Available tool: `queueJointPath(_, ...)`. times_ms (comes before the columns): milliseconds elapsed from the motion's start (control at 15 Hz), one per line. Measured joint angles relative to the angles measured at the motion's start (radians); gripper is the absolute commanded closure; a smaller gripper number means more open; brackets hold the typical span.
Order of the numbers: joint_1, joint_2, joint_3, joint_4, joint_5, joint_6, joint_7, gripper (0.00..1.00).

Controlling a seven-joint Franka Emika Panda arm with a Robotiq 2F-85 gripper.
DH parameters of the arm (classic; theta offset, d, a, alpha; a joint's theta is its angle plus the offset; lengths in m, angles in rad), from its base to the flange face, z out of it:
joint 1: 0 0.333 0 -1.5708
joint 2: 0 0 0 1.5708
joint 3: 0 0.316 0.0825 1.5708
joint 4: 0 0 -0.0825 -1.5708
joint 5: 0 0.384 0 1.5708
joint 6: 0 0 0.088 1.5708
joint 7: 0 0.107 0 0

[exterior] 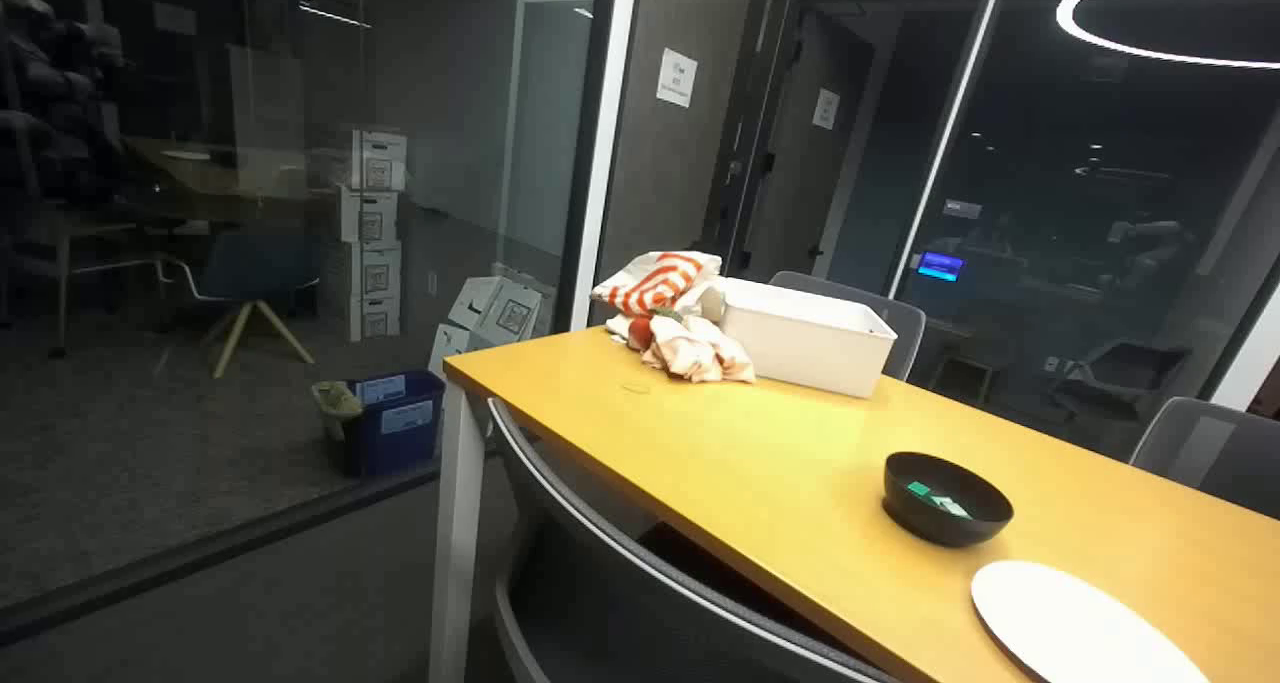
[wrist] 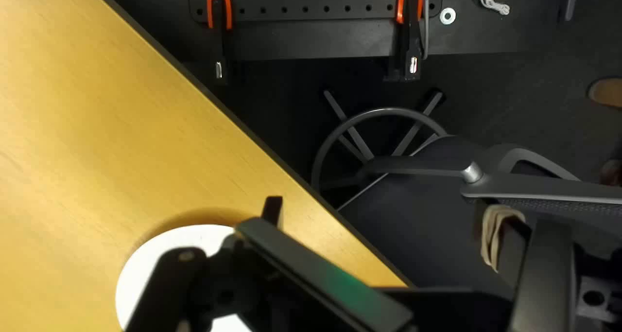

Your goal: Put the blocks in the bowl onto the white plate.

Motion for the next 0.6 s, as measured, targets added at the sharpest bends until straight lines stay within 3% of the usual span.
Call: queueJointPath(600, 0.008, 0.008, 0.001, 0.002, 0.004, 0.000, -0.013, 0.00)
